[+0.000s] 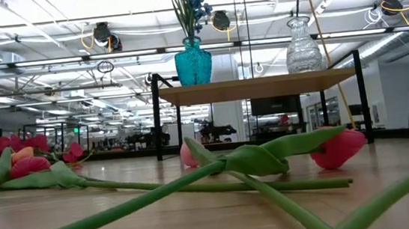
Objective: Pick and place flowers into a vace then onto a shelf
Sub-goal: Put the white flowers into the transparent vase on the shelf, then put the red flowers into the blue vase on the shelf
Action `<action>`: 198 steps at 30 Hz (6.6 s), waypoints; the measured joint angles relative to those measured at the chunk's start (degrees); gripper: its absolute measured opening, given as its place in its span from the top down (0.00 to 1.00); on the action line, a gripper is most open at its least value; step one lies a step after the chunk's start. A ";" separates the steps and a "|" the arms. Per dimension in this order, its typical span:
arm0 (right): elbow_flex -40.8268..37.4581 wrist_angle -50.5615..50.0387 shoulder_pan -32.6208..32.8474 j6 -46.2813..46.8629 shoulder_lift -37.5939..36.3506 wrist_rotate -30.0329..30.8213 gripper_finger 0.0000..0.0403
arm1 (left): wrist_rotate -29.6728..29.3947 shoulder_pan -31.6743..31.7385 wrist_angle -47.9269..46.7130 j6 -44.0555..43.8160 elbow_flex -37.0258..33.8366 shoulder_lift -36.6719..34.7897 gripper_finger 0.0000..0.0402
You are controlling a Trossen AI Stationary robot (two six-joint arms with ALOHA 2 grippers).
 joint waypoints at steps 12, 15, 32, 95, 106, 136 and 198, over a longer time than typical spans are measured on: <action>-0.02 -0.10 4.84 0.64 0.02 9.02 1.00 | 0.00 0.00 0.00 -0.27 0.00 0.00 0.51; -0.02 -0.11 6.18 0.70 0.03 10.11 1.00 | -0.02 0.00 0.00 -0.26 0.00 0.00 0.51; -9.72 -0.54 7.07 0.89 0.12 13.43 0.86 | 0.02 0.00 -2.15 -3.04 -0.02 0.00 0.51; -18.04 3.35 9.82 7.01 2.52 20.69 0.48 | 1.46 -2.69 -4.16 -9.25 -0.02 0.00 0.51; -20.21 4.73 10.58 5.80 2.46 20.72 0.48 | 1.49 -2.69 -4.61 -9.27 -0.02 0.00 0.51; -20.20 18.00 28.49 -11.69 0.74 20.73 0.48 | 3.87 -2.84 -6.72 -15.35 -0.02 0.00 0.51; -20.17 17.55 40.15 -21.11 4.12 -12.06 0.48 | 30.32 11.74 0.49 -97.34 -69.27 -8.90 0.95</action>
